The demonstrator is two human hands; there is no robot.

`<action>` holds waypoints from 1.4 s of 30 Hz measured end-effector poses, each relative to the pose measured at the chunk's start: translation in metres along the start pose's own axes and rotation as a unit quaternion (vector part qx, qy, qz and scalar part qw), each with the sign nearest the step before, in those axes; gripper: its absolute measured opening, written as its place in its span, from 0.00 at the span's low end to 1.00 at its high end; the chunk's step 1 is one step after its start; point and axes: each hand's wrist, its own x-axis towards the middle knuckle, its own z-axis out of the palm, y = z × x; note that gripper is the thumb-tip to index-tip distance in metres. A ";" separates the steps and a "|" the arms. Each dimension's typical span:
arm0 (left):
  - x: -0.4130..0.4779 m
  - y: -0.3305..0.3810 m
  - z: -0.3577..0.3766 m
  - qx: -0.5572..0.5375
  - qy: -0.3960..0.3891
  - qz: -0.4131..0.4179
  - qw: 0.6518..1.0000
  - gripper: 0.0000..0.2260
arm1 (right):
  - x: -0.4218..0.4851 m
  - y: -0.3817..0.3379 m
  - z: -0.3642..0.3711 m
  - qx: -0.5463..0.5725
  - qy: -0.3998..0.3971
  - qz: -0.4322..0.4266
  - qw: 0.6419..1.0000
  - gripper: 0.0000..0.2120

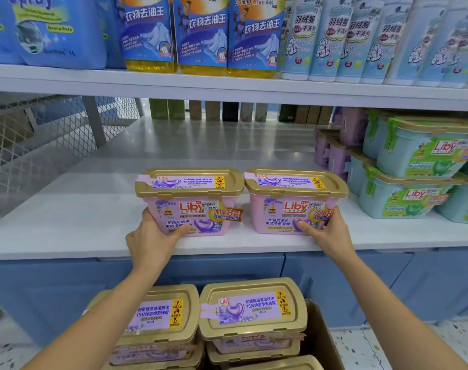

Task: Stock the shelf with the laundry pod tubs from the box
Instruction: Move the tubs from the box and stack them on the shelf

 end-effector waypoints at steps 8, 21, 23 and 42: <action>0.003 -0.001 0.000 0.018 -0.007 0.008 1.000 0.30 | 0.002 -0.004 -0.003 -0.048 -0.012 0.012 0.999 0.32; -0.051 -0.048 -0.058 0.057 0.024 0.098 0.993 0.30 | -0.081 0.017 -0.013 -0.010 0.171 -0.149 0.974 0.23; -0.064 -0.068 -0.071 0.066 0.024 0.053 0.996 0.23 | -0.095 0.025 -0.011 -0.057 0.118 -0.115 0.985 0.13; -0.086 -0.128 -0.073 -0.169 -0.100 -0.304 0.932 0.10 | -0.122 0.034 0.039 -0.167 -0.100 0.164 0.967 0.21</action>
